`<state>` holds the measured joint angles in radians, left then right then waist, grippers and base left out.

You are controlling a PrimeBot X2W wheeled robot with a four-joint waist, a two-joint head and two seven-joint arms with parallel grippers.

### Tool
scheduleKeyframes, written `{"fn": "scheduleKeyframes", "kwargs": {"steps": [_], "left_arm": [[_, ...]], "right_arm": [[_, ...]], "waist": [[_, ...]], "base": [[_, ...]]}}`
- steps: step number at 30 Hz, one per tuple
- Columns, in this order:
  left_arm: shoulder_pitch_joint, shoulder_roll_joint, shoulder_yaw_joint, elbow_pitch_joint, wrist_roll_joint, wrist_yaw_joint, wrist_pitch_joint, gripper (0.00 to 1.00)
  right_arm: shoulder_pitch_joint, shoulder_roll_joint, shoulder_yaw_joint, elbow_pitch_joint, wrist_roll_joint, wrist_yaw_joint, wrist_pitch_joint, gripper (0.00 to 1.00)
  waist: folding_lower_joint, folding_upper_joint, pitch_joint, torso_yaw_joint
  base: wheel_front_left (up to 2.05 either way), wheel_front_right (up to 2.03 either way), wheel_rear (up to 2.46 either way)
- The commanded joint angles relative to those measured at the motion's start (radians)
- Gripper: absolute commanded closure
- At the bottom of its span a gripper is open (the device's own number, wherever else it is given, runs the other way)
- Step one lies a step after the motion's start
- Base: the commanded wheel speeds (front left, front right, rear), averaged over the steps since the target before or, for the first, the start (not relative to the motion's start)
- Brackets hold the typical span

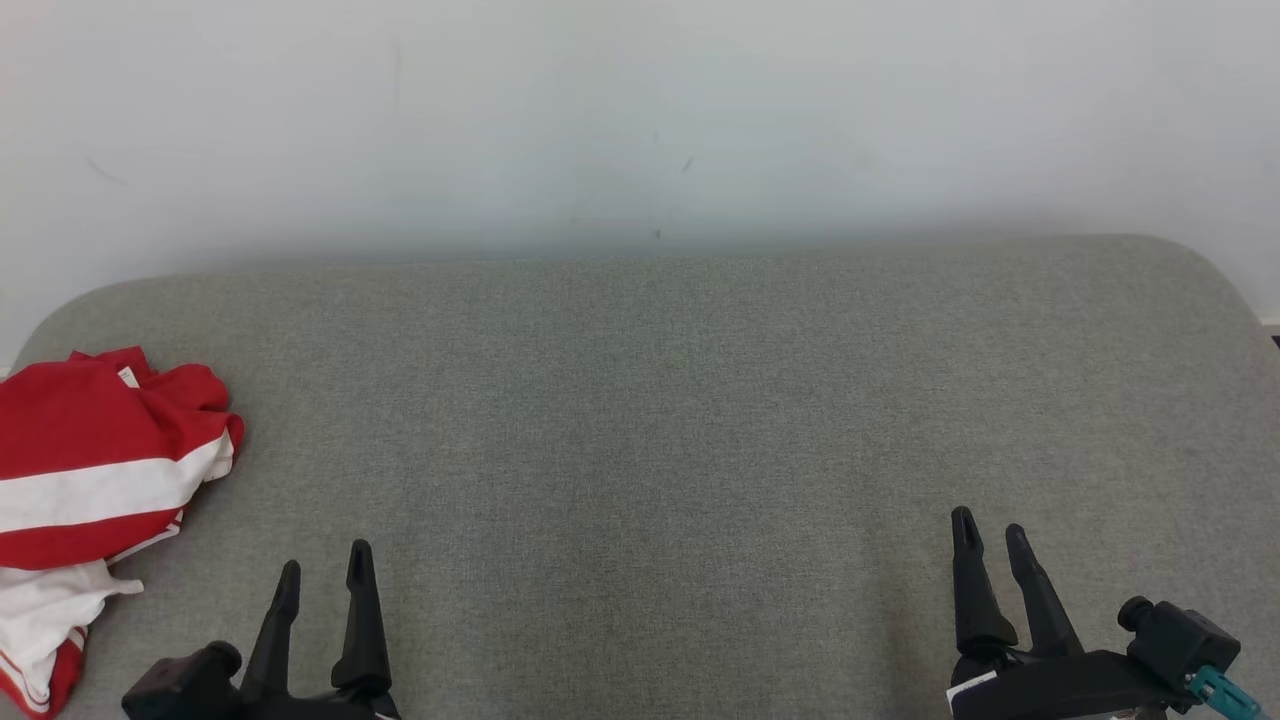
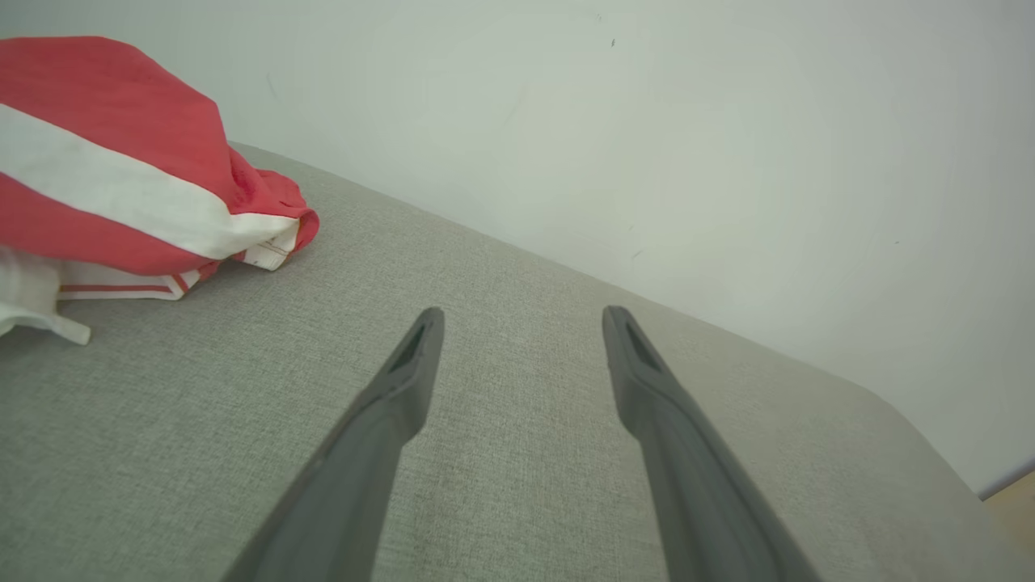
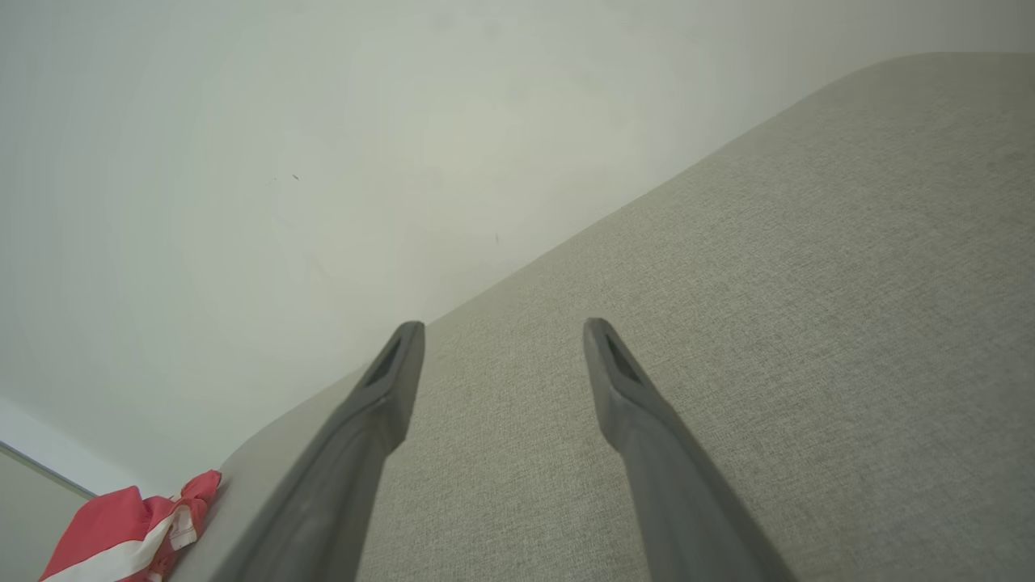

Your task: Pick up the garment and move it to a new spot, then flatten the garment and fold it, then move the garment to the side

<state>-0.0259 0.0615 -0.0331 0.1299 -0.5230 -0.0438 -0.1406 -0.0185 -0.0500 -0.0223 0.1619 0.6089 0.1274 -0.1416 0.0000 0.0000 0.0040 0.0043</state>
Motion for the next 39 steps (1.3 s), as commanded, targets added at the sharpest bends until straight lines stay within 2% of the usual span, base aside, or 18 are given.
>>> {"fn": "scheduleKeyframes", "kwargs": {"steps": [1, 16, 26, 39], "left_arm": [[0.000, 0.007, -0.003, -0.007, 0.042, 0.004, -0.012, 0.00], [0.019, 0.017, 0.000, 0.021, 0.189, 0.032, -0.048, 0.00], [0.029, 0.031, 0.025, 0.012, 0.251, 0.004, -0.071, 0.00], [0.049, 0.034, 0.033, 0.055, 0.383, -0.002, -0.098, 0.00]], "right_arm": [[0.002, 0.000, 0.000, -0.012, -0.040, 0.004, -0.011, 0.00], [0.013, 0.000, 0.000, -0.013, -0.215, 0.004, -0.048, 0.00], [0.017, 0.000, -0.001, -0.004, -0.297, 0.004, -0.070, 0.00], [0.018, 0.000, -0.010, 0.050, -0.420, 0.004, -0.096, 0.00]], "waist": [[0.0000, 0.0000, 0.000, 0.000], [0.0000, 0.0000, -0.009, -0.001], [0.0000, 0.0000, -0.010, 0.001], [0.0000, 0.0000, -0.015, 0.002]], "base": [[0.00, 0.00, 0.00], [0.00, 0.00, 0.00], [0.00, 0.00, 0.00], [0.00, 0.00, 0.00]]}}
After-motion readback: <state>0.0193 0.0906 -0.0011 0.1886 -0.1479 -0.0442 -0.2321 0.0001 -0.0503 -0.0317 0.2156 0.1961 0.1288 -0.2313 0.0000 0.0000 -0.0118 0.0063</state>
